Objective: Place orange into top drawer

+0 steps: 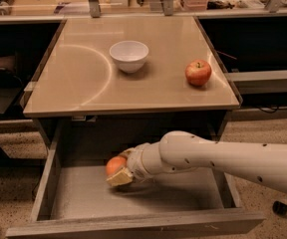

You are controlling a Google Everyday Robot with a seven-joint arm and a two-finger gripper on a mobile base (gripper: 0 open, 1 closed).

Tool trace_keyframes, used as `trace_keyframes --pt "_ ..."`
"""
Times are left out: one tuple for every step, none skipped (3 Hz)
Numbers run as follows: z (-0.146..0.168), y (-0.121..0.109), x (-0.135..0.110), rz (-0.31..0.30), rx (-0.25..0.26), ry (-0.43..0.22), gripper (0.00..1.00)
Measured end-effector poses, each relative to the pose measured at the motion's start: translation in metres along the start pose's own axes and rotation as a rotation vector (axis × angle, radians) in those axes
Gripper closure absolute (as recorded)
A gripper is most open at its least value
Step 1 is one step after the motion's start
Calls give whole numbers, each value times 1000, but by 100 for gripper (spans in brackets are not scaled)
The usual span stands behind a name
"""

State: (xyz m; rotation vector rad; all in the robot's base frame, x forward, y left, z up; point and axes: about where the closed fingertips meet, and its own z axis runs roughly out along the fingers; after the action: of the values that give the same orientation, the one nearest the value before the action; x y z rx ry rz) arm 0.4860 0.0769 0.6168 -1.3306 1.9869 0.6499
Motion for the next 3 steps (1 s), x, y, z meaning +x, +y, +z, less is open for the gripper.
trace_keyframes --pt "0 0 0 0 0 0 40" --pt "0 0 0 0 0 0 17" --pt "0 0 0 0 0 0 0"
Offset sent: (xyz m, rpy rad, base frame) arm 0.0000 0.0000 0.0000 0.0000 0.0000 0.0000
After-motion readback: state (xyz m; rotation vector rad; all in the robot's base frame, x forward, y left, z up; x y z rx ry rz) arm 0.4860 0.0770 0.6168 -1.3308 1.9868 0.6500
